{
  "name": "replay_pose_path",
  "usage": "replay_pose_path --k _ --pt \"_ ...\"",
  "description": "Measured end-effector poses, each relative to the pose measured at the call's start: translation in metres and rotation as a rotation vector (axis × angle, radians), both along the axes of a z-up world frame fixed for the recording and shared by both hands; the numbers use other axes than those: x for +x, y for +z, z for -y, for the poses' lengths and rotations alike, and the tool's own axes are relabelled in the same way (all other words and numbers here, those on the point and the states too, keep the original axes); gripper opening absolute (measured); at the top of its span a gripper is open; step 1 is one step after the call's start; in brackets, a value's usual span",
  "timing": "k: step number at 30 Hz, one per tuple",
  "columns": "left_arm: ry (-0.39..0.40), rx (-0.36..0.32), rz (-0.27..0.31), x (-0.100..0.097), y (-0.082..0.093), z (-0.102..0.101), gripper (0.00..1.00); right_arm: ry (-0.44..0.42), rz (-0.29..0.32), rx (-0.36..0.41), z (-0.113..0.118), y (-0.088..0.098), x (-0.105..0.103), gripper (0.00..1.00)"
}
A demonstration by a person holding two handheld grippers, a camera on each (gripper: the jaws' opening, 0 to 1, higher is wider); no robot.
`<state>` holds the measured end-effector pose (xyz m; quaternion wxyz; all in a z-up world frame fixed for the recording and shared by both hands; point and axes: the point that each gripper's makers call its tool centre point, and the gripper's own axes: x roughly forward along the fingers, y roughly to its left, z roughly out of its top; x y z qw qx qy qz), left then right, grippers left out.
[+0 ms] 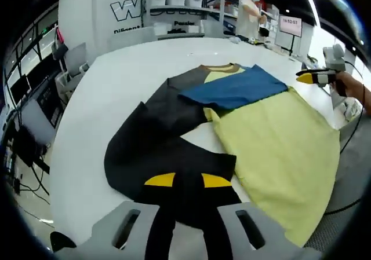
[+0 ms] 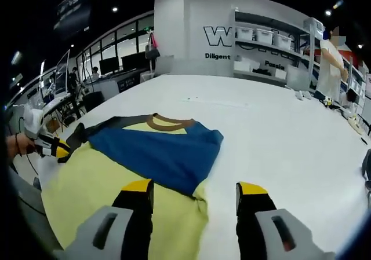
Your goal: Fold the garment on the visible template until the final outline fits inside the template.
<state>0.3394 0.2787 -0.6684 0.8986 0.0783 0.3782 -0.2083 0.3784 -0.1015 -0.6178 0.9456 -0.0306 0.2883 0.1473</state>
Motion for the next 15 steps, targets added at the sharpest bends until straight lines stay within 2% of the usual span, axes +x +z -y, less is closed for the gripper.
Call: replay_pose_path --k 2,4,5,7,8,9,10,11,13,14,15 --pt "-0.012 0.011 0.008 -0.001 0.000 0.002 0.00 0.002 -0.002 -0.005 0.000 -0.001 -0.001 0.54" --pt "-0.058 0.074 0.053 0.000 0.002 0.003 0.00 0.005 -0.006 -0.012 -0.001 -0.003 -0.002 0.54" --pt "-0.048 0.074 0.058 -0.001 0.001 0.004 0.00 0.004 -0.009 -0.006 -0.001 -0.004 -0.002 0.54" --pt "0.023 0.034 0.035 -0.001 0.002 0.001 0.00 0.002 -0.014 -0.003 -0.001 -0.005 -0.003 0.54" --pt "0.037 0.031 0.030 -0.001 0.002 0.000 0.00 0.002 -0.014 -0.004 -0.001 -0.005 -0.002 0.54" --pt "0.097 0.046 0.011 0.000 0.002 -0.009 0.00 0.002 -0.014 -0.005 -0.001 -0.005 -0.002 0.54" --pt "0.127 -0.028 -0.024 -0.001 0.002 -0.003 0.00 0.002 -0.014 -0.004 -0.001 -0.004 -0.003 0.54" --pt "0.139 -0.063 -0.034 -0.002 0.003 -0.002 0.00 0.001 -0.011 -0.003 -0.001 -0.004 -0.002 0.54" --pt "0.164 -0.148 -0.029 -0.002 0.009 0.003 0.00 -0.011 -0.014 0.008 -0.001 -0.003 -0.002 0.54" --pt "0.170 -0.160 -0.030 -0.002 0.010 0.004 0.00 -0.012 -0.013 0.012 -0.001 -0.003 -0.002 0.54" --pt "0.208 -0.195 -0.025 -0.002 0.014 0.003 0.00 -0.013 -0.010 0.019 -0.003 -0.001 -0.001 0.54"
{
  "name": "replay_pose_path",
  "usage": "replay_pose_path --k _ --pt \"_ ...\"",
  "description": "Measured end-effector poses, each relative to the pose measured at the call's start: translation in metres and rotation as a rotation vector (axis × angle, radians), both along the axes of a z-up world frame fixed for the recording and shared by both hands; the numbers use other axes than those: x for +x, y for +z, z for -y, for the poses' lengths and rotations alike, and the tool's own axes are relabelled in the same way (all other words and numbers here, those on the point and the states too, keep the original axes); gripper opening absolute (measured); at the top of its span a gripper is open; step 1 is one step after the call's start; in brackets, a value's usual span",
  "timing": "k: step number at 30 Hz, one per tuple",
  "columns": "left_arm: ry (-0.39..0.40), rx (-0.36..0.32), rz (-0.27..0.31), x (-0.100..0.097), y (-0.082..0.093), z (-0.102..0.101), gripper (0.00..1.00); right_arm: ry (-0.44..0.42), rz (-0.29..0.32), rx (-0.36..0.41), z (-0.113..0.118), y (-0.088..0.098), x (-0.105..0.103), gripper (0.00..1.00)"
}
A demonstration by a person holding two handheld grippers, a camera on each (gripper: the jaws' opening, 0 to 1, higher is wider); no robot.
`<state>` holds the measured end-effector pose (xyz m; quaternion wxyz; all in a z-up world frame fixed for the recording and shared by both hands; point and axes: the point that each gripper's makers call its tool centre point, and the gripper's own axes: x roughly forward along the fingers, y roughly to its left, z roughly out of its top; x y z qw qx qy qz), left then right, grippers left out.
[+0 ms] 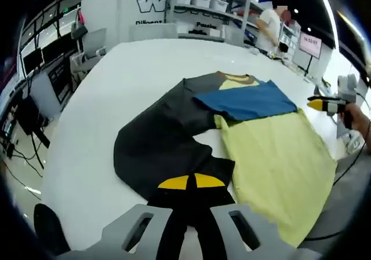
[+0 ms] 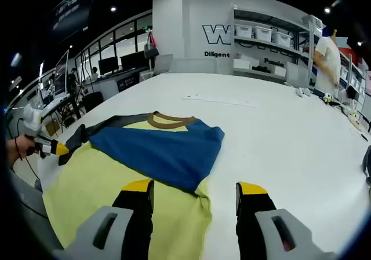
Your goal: Fold the garment on the visible template until the final outline fits inside the template.
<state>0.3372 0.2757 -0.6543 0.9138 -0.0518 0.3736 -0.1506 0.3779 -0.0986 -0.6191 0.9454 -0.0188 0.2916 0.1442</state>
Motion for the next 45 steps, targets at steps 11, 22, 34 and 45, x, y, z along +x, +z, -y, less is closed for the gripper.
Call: replay_pose_path --k 11,22,34,45 --pt "0.105 -0.243 0.077 0.011 0.053 0.010 0.00 0.111 0.032 0.153 -0.045 0.011 -0.001 0.56" --pt "0.073 -0.455 0.145 0.026 0.092 0.054 0.00 0.314 0.004 0.405 -0.124 0.019 -0.010 0.58" --pt "0.029 -0.594 0.159 0.033 0.112 0.095 0.00 0.477 -0.144 0.771 -0.205 0.032 -0.029 0.57" --pt "-0.006 -0.635 0.136 0.039 0.112 0.124 0.00 0.563 -0.178 0.877 -0.227 0.046 -0.027 0.46"
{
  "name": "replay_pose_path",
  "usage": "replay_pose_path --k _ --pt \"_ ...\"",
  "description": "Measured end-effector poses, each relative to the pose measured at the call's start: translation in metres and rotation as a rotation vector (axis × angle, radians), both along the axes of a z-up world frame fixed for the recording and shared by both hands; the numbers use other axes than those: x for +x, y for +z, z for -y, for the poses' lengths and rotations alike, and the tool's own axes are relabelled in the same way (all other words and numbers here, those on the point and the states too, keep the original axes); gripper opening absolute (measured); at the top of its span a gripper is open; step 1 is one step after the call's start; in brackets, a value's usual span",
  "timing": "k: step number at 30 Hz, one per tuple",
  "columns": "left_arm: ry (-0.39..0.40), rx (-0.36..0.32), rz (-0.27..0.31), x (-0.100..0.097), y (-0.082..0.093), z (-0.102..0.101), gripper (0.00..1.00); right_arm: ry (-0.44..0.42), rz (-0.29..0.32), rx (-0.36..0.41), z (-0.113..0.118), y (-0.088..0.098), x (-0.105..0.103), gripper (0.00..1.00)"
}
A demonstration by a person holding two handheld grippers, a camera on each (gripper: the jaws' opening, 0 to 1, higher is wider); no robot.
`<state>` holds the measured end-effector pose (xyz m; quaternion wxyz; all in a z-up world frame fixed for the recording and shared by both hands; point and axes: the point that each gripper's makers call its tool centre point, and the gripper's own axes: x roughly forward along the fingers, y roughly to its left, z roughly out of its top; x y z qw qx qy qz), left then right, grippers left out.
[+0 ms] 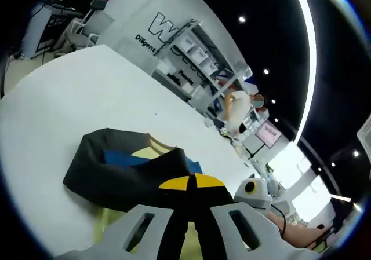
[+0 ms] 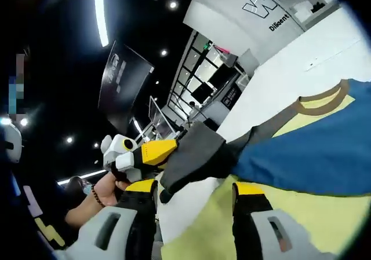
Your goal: Fold the garment on the visible template until the final outline fits inside the template.
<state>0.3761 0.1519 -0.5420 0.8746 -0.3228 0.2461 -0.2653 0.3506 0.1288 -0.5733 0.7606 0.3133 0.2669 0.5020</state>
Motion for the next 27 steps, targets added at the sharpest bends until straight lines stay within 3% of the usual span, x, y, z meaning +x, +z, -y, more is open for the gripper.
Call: replay_pose_path --k 10,15,20,23,25,27 --pt "-0.031 -0.049 -0.005 0.004 0.003 0.016 0.00 0.050 -0.017 0.028 -0.002 0.008 0.002 0.25" --pt "-0.033 -0.053 -0.010 0.006 0.002 0.018 0.00 0.061 -0.040 0.049 -0.001 0.013 0.000 0.00" --pt "-0.034 -0.038 -0.008 0.007 -0.001 0.017 0.00 0.040 -0.057 0.060 0.010 0.021 0.003 0.00" --pt "-0.057 -0.015 0.038 0.009 -0.001 0.021 0.00 0.033 -0.057 0.052 0.015 0.028 0.006 0.00" --pt "-0.069 0.053 0.090 0.011 -0.005 0.021 0.00 0.023 -0.066 0.038 0.021 0.027 0.012 0.00" --pt "-0.062 0.074 0.097 0.011 -0.006 0.019 0.00 0.007 -0.061 0.019 0.026 0.029 0.015 0.00"
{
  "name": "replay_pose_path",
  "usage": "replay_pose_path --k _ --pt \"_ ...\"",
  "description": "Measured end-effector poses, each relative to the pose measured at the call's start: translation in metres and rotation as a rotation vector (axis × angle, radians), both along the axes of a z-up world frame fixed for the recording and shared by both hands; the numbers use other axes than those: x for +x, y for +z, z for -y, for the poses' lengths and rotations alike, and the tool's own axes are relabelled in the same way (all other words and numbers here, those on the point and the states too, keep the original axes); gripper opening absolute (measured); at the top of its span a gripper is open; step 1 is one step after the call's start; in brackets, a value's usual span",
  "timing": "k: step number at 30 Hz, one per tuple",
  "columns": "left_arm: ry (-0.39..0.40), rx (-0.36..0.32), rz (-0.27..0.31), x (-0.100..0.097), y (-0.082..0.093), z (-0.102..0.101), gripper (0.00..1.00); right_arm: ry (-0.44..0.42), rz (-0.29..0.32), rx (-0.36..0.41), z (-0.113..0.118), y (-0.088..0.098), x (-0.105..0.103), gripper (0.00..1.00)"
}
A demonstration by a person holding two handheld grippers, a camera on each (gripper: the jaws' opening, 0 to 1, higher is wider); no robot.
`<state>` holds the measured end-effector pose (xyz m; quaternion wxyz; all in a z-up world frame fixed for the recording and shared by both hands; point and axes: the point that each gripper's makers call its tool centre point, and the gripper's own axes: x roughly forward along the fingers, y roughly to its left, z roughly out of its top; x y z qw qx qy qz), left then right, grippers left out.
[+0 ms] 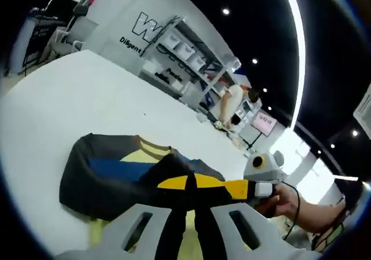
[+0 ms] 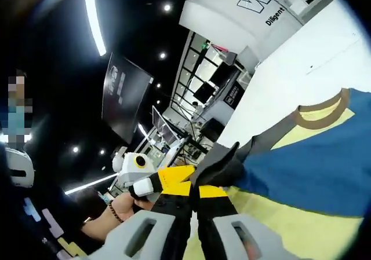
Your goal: Fold the garment on the visible template until the final outline fits inside the template.
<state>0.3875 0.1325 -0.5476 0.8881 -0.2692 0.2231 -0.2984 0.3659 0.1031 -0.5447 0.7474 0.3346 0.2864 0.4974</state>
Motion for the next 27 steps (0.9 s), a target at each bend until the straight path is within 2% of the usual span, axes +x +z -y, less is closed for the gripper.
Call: replay_pose_path --k 2,4,8,9,10,11,12,13,15,18,19,20,23,27 --pt "0.004 0.009 0.008 0.000 0.001 -0.004 0.08 -0.014 0.008 -0.018 0.004 0.000 0.004 0.00" --pt "0.015 0.089 0.047 0.001 -0.002 -0.016 0.14 -0.014 0.010 -0.028 0.008 0.001 0.009 0.00" --pt "0.051 0.240 0.051 0.002 -0.017 -0.040 0.35 -0.029 0.026 -0.051 0.016 0.002 0.016 0.00" --pt "0.064 0.328 0.065 0.002 -0.025 -0.051 0.40 -0.037 0.030 -0.057 0.018 0.003 0.018 0.00" --pt "0.093 0.411 0.049 0.002 -0.035 -0.064 0.44 -0.039 0.038 -0.068 0.020 0.004 0.020 0.00" --pt "0.102 0.459 0.044 0.002 -0.040 -0.071 0.48 -0.042 0.041 -0.076 0.020 0.005 0.022 0.00" --pt "0.096 0.527 0.042 0.001 -0.050 -0.078 0.49 -0.054 0.070 -0.124 0.023 0.003 0.025 0.00" --pt "0.103 0.556 0.032 0.002 -0.055 -0.082 0.48 -0.044 0.096 -0.142 0.023 0.005 0.025 0.00" --pt "0.091 0.595 0.011 0.002 -0.067 -0.086 0.49 -0.045 0.111 -0.149 0.022 0.011 0.027 0.00" --pt "0.083 0.605 -0.016 0.006 -0.078 -0.083 0.49 -0.045 0.132 -0.156 0.022 0.018 0.030 0.00" --pt "0.094 0.583 -0.061 0.003 -0.082 -0.081 0.48 -0.047 0.148 -0.158 0.022 0.023 0.034 0.00" --pt "0.090 0.568 -0.063 0.004 -0.082 -0.078 0.46 -0.045 0.152 -0.158 0.021 0.025 0.035 0.00" --pt "0.123 0.639 -0.023 0.014 -0.085 -0.087 0.45 -0.033 0.189 -0.173 0.021 0.033 0.038 0.00" --pt "0.130 0.678 -0.036 0.025 -0.099 -0.090 0.44 -0.044 0.230 -0.171 0.024 0.049 0.046 0.00"
